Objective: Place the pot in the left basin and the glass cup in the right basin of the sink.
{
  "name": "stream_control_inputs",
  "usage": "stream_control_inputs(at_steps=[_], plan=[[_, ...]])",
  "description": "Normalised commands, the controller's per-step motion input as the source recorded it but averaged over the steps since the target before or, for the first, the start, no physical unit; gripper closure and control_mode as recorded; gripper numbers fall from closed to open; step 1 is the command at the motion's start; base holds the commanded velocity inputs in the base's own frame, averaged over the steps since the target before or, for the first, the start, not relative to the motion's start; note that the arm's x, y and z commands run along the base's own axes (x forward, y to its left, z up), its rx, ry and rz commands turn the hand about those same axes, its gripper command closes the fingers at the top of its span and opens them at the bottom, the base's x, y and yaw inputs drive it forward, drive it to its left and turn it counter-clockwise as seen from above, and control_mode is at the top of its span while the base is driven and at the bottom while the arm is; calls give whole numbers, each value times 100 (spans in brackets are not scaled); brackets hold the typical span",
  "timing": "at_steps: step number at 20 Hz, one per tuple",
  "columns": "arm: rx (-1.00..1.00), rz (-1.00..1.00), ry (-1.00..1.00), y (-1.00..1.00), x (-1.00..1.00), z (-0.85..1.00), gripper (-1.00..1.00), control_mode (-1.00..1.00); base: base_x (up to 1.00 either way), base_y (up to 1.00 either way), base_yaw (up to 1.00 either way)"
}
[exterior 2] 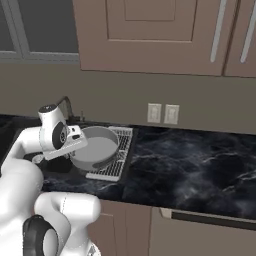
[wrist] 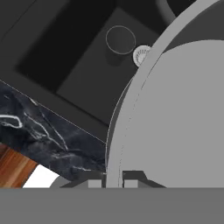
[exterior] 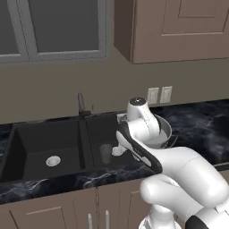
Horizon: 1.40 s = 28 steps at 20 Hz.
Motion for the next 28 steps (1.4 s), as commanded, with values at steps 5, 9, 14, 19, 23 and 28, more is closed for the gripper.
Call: stream_control_inputs(at_steps=[5, 9, 14, 19, 23, 28], plan=[[0, 0, 0, 0, 0, 0, 100, 100, -4, 67, 0], [0, 0, 0, 0, 0, 0, 100, 100, 0, 55, 0], [0, 0, 0, 0, 0, 0, 100, 100, 0, 53, 0], [0, 0, 0, 0, 0, 0, 100, 100, 0, 56, 0], [0, 0, 0, 0, 0, 0, 100, 100, 0, 55, 0], [0, 0, 0, 0, 0, 0, 100, 100, 0, 47, 0]])
